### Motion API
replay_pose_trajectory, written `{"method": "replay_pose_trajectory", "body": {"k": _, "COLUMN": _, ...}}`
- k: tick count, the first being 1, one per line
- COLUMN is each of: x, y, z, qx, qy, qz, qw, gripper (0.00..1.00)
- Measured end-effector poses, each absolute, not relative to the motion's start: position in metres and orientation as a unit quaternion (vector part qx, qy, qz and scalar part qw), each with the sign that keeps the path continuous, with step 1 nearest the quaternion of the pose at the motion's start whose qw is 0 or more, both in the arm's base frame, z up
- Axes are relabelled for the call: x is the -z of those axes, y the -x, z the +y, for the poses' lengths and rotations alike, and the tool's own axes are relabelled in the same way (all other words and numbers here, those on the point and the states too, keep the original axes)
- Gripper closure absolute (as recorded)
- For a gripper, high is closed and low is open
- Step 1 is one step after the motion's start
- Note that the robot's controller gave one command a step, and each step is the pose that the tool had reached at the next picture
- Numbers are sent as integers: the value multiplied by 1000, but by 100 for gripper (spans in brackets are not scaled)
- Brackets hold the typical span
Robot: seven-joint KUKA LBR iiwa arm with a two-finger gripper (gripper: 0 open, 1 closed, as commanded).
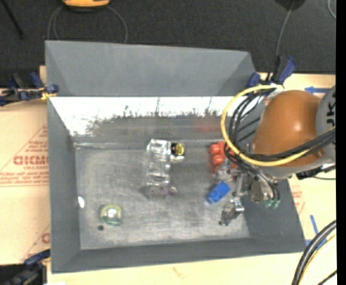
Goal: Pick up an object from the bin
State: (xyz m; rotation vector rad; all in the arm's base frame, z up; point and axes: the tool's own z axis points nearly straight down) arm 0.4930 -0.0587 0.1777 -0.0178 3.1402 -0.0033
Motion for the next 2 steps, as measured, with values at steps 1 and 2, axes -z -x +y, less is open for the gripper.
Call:
{"method": "replay_pose_trajectory", "body": {"k": 1, "x": -78, "y": -521, "z": -110, "qx": 1, "qy": 125, "qz": 992, "qw": 1, "gripper": 0}}
{"method": "replay_pose_trajectory", "body": {"k": 2, "x": -80, "y": -521, "z": -109, "qx": 1, "qy": 125, "qz": 992, "qw": 2, "gripper": 100}}
